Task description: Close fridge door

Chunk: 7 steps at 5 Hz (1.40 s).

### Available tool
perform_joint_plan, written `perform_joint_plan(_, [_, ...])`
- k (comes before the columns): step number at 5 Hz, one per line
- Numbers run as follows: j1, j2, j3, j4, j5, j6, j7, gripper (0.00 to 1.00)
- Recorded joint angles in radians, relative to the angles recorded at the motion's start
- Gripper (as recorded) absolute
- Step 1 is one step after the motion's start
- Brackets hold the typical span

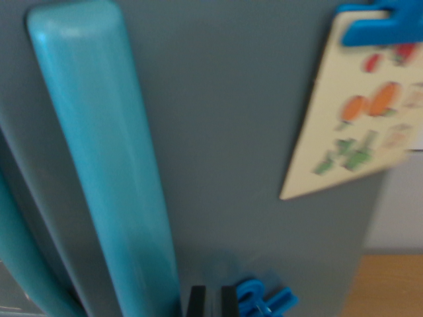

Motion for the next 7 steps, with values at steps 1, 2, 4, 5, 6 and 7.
perform_joint_plan(1, [0.0004,0.054,0.024,0.038,0.0000,0.000,0.000,1.00])
perform_joint_plan(2, [0.0004,0.054,0.024,0.038,0.0000,0.000,0.000,1.00])
perform_joint_plan(4, [0.0004,0.108,0.053,0.084,0.0000,0.000,0.000,1.00])
perform_joint_plan(5, [0.0004,0.162,0.066,0.133,0.0000,0.000,0.000,1.00])
perform_joint_plan(6, [0.0004,0.162,0.066,0.133,0.0000,0.000,0.000,1.00])
perform_joint_plan(7, [0.0004,0.205,0.076,0.176,0.0000,-0.002,0.000,1.00])
